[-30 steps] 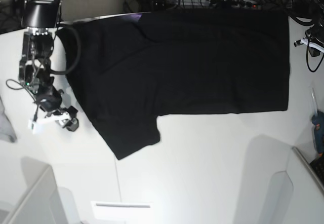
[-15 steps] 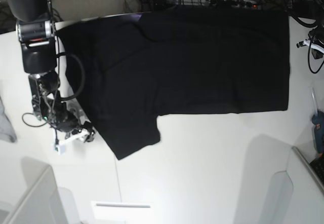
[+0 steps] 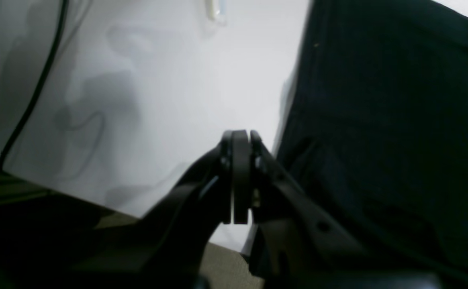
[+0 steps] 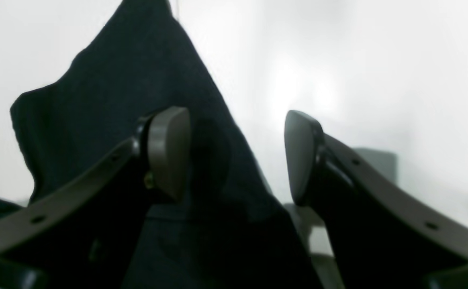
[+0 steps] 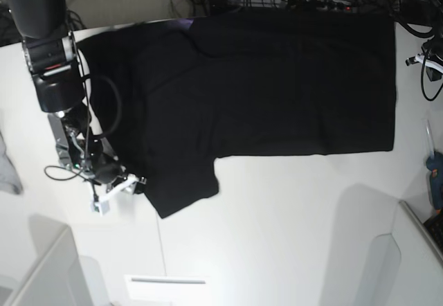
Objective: Fold the T-shirt properly
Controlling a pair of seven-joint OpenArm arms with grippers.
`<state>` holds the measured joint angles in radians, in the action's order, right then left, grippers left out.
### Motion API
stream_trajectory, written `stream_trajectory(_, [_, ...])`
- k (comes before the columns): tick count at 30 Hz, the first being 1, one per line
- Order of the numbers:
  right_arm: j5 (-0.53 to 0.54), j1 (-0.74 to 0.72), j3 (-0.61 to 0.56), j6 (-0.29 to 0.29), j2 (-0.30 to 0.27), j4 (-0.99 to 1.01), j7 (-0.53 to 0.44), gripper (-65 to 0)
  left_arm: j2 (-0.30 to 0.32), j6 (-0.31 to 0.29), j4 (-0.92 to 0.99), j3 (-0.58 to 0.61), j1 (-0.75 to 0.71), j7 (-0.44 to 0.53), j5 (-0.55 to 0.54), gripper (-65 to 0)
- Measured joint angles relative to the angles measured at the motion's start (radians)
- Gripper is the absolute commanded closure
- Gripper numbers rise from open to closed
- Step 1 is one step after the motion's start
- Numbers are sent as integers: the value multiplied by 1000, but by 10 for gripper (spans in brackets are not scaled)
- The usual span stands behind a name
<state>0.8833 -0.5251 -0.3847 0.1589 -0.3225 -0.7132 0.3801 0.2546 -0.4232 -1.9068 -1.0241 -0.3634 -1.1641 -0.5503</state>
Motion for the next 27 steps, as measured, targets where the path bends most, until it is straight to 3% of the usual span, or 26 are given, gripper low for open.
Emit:
stream_trajectory(9, [0, 0, -7, 7, 4, -1, -2, -354, 0, 0, 0, 0, 0, 0, 0, 0])
stream_trajectory(12, [0, -4, -90, 8, -5, -7, -34, -351, 0, 0, 0, 0, 0, 0, 0, 0])
stream_trajectory(18, [2, -6, -112, 8, 4, -7, -46, -251, 0, 0, 0, 0, 0, 0, 0, 0])
stream_trajectory(24, [3, -6, -113, 8, 4, -7, -45, -233, 0, 0, 0, 0, -2, 0, 0, 0])
stream_trajectory(27, [3, -5, -113, 7, 4, -6, -45, -114, -2, 0, 0, 0, -2, 0, 0, 0])
